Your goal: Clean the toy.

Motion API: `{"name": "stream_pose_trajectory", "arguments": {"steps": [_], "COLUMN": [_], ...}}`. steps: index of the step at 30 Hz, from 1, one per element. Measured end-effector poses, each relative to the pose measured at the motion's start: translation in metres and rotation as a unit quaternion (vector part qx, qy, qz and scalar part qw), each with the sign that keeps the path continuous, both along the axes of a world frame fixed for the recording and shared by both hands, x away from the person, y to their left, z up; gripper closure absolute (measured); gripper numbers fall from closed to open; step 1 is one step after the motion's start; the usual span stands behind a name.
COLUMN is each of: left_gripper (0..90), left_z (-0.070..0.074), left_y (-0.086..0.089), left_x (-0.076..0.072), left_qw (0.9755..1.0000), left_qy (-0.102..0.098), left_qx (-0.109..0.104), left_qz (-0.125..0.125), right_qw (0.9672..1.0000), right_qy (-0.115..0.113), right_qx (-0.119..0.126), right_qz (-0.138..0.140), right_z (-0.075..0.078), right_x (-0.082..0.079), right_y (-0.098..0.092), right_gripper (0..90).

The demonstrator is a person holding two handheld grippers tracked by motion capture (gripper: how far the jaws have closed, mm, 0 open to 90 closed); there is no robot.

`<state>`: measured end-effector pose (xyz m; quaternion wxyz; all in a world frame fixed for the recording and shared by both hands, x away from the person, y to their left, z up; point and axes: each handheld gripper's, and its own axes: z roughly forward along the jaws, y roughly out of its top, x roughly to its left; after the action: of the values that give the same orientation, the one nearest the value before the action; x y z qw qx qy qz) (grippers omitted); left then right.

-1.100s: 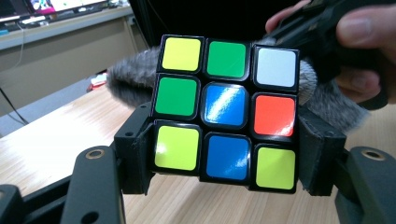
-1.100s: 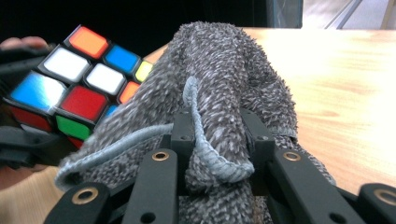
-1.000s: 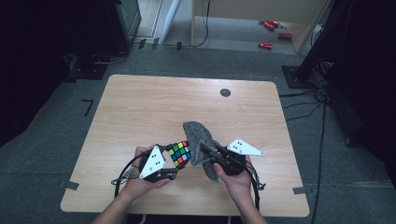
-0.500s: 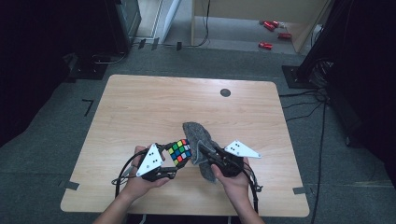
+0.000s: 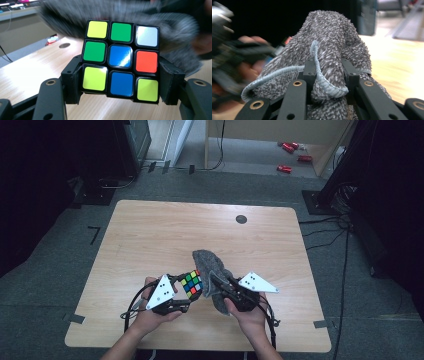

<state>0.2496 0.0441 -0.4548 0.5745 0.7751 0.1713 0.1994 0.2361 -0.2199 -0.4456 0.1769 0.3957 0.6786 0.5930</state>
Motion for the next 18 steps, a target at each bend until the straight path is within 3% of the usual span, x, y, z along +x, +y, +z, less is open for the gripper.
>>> {"name": "stream_pose_trajectory", "arguments": {"steps": [2,3,4,7,9,12,14,18], "left_gripper": [35.0,35.0,35.0,35.0,35.0,35.0,35.0,35.0], "left_z": [0.001,0.000,0.000,-0.007,-0.008,-0.005,-0.003,0.001], "left_y": [0.002,0.002,0.001,-0.004,-0.008,-0.009,-0.006,0.001], "left_x": [0.001,0.001,0.001,0.002,0.000,-0.004,-0.003,-0.001], "left_qw": [0.9999,1.0000,1.0000,0.9996,0.9994,0.9993,0.9996,0.9999], "left_qy": [-0.001,-0.002,-0.003,0.001,-0.001,-0.012,-0.011,-0.009], "left_qx": [-0.010,-0.007,-0.001,0.028,0.034,0.034,0.025,0.002], "left_qz": [0.001,0.001,0.002,-0.006,-0.009,-0.004,-0.002,0.004], "right_qw": [0.9996,0.9993,0.9986,0.9977,0.9974,0.9985,0.9983,0.9995], "right_qy": [0.025,0.035,0.037,0.017,-0.001,-0.010,-0.002,0.021], "right_qx": [0.000,0.014,0.039,0.061,0.059,0.029,0.045,0.025], "right_qz": [-0.009,-0.008,0.001,0.022,0.042,0.045,0.038,0.005], "right_z": [-0.004,-0.004,-0.001,0.012,0.018,0.015,0.010,-0.001], "right_x": [0.005,0.005,0.005,-0.001,-0.007,-0.010,-0.007,0.001], "right_y": [-0.006,-0.008,-0.010,-0.007,0.000,0.010,0.007,-0.001], "right_gripper": [71.6,71.5,71.6,71.5,71.4,71.2,71.4,71.5]}}
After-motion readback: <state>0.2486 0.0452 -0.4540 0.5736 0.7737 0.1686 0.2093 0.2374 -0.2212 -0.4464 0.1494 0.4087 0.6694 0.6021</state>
